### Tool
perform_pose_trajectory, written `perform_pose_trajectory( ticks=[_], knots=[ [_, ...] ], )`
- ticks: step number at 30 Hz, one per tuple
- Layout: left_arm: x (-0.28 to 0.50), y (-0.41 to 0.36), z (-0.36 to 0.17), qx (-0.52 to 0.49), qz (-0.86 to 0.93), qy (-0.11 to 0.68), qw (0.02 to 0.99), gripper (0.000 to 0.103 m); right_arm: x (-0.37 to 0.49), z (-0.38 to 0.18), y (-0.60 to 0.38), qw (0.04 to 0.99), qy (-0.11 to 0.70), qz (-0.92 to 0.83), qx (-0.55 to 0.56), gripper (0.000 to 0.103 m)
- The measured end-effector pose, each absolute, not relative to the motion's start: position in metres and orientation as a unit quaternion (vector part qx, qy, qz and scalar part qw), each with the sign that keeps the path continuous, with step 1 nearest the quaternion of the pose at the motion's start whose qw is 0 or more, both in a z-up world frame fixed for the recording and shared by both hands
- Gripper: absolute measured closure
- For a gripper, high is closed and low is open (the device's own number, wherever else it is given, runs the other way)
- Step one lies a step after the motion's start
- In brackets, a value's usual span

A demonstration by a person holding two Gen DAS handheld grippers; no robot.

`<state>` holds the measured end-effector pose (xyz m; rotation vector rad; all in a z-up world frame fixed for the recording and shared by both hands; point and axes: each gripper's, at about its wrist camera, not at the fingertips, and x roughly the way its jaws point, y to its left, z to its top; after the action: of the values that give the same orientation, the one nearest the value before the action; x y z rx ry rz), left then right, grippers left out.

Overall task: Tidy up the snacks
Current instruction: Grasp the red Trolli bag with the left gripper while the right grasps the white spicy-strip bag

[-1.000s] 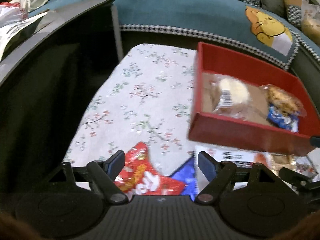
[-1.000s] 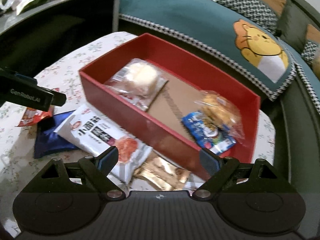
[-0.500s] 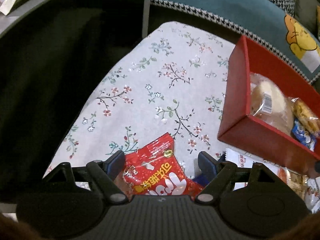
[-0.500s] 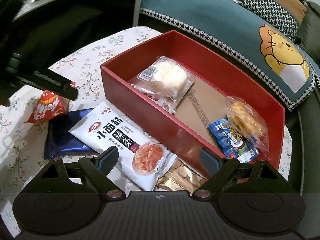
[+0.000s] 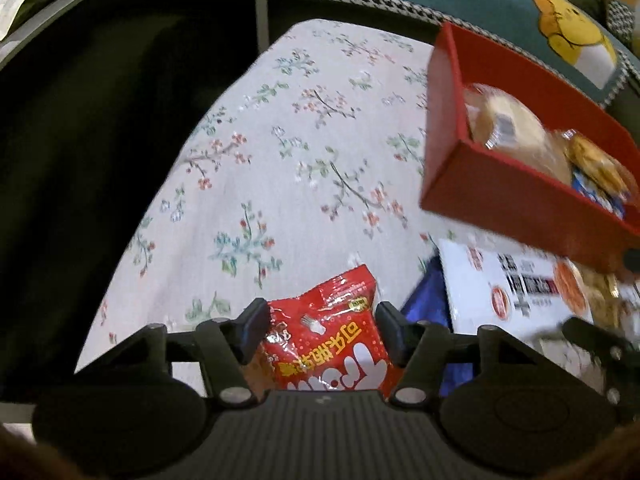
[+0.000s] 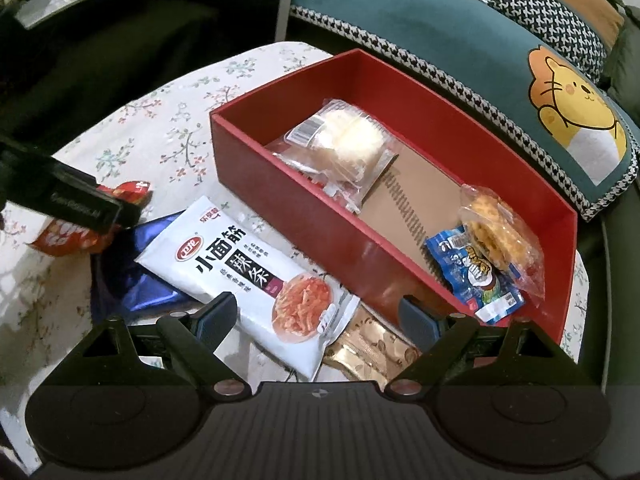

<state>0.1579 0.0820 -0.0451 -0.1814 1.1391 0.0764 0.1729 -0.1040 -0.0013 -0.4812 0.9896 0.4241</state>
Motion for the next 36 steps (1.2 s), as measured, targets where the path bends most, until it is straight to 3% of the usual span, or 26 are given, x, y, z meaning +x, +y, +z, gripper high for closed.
perform_pose_trajectory(
  ticks=[24,36],
  knots=[
    [0.102,0.091,-0.051,-0.105,0.026,0.562,0.82,0.0,0.186,-0.019,-0.08,0.804,0.47,0.253,-0.262,0.01],
    [0.103,0.091,-0.049,-0.097,0.019,0.56,0.822,0.0,0.157,-0.024,-0.085,0.76,0.528,0.333,-0.181,0.011]
  ],
)
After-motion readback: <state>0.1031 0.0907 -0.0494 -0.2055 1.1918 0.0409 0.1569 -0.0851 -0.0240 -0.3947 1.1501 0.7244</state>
